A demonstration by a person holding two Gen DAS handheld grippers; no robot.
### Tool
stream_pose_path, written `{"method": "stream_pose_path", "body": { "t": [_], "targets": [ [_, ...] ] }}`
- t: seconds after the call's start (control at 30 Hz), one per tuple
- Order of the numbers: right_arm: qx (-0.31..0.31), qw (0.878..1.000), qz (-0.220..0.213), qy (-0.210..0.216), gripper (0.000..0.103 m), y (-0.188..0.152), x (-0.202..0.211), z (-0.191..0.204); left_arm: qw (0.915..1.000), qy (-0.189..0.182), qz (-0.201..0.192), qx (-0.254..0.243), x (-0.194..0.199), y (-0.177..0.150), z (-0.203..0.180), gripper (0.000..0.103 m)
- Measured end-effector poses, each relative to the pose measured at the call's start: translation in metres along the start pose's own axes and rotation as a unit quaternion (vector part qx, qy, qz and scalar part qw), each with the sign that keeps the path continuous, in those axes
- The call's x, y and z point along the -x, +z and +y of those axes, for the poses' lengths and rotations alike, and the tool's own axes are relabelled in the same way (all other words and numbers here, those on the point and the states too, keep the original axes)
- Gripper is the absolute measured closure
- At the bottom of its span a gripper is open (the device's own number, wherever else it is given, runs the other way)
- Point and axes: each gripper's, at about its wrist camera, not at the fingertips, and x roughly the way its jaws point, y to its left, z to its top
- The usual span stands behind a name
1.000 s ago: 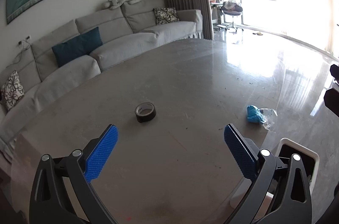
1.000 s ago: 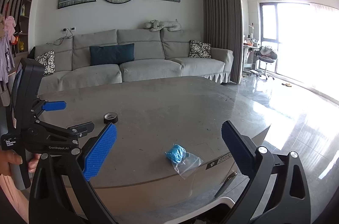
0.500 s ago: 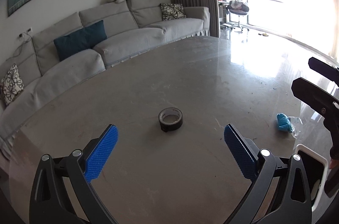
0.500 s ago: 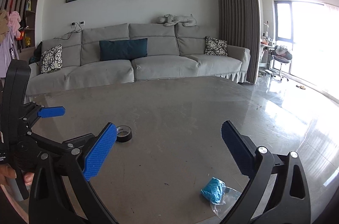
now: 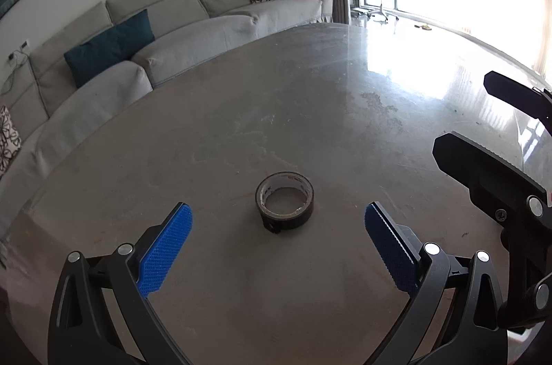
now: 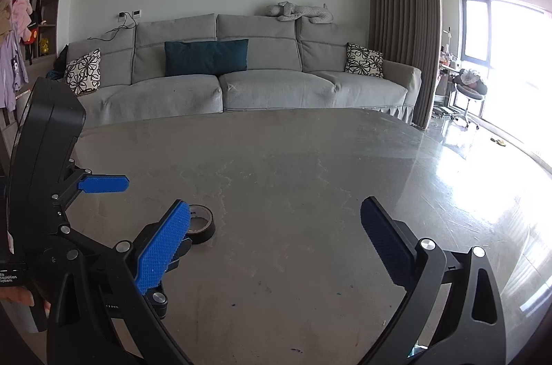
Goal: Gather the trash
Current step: 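Move both open tools back over the counter toward the tape roll, then grasp the black tape roll with the left gripper and lift it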
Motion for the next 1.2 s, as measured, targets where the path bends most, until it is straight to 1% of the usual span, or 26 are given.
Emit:
{"method": "stream_pose_path", "body": {
  "t": [0.07,0.17,0.27,0.37,0.43,0.47,0.5,0.53,0.57,0.6,0.67,0.73,0.8,0.87,0.9,1.07,1.2],
  "targets": [
    [0.004,1.0,0.009,0.0,0.005,-0.004,-0.005,0.001,0.9998,0.013,-0.001,-0.012,-0.005,-0.002,-0.002,0.004],
    [0.019,1.0,0.02,-0.009,0.005,-0.01,-0.01,0.003,0.9996,0.012,0.013,-0.022,-0.018,-0.004,-0.002,0.004],
    [0.013,1.0,0.025,-0.008,0.005,-0.012,-0.014,0.0,0.9993,0.003,0.027,-0.024,-0.03,-0.001,-0.004,0.004],
    [0.009,1.0,0.025,-0.009,0.005,-0.011,-0.017,-0.002,0.9994,-0.001,0.023,-0.026,-0.035,0.001,-0.005,0.004],
    [0.006,1.0,0.025,-0.006,0.005,-0.011,-0.019,-0.002,0.9992,0.006,0.023,-0.033,-0.038,-0.001,-0.007,0.008],
    [0.005,1.0,0.026,-0.005,0.005,-0.011,-0.02,-0.001,0.9991,0.01,0.025,-0.034,-0.041,-0.002,-0.007,0.014],
    [0.005,1.0,0.026,-0.006,0.005,-0.011,-0.021,-0.001,0.9988,0.01,0.035,-0.032,-0.046,-0.003,-0.005,0.024],
    [0.005,1.0,0.028,-0.004,0.005,-0.012,-0.022,-0.001,0.9984,0.0,0.052,-0.025,-0.053,-0.004,-0.001,0.028],
    [0.007,1.0,0.031,-0.002,0.005,-0.012,-0.025,0.0,0.9987,-0.013,0.049,-0.008,-0.053,-0.004,0.005,0.035],
    [0.008,0.999,0.034,-0.001,0.005,-0.012,-0.025,0.0,0.9986,-0.011,0.051,-0.001,-0.055,-0.004,0.009,0.04],
    [0.007,0.999,0.031,0.001,0.005,-0.011,-0.024,-0.001,0.998,-0.021,0.058,0.013,-0.06,-0.006,0.016,0.041],
    [0.005,0.999,0.032,0.002,0.005,-0.011,-0.025,-0.002,0.9976,-0.03,0.059,0.018,-0.061,-0.006,0.019,0.043],
    [0.002,0.999,0.033,0.002,0.005,-0.01,-0.025,-0.004,0.998,-0.03,0.055,0.006,-0.06,-0.007,0.013,0.052],
    [0.001,1.0,0.031,0.0,0.005,-0.01,-0.024,-0.005,0.9985,-0.019,0.051,-0.004,-0.059,-0.008,0.008,0.052],
    [0.0,0.999,0.032,0.001,0.005,-0.01,-0.024,-0.004,0.9985,-0.02,0.052,-0.002,-0.058,-0.006,0.008,0.052],
    [0.004,1.0,0.027,0.001,0.005,-0.007,-0.019,-0.002,0.9986,-0.013,0.047,0.022,-0.051,-0.004,0.016,0.053],
    [-0.002,1.0,0.023,0.003,0.005,-0.007,-0.014,-0.005,0.9993,0.0,0.031,0.02,-0.029,0.002,0.017,0.053]
  ]
}}
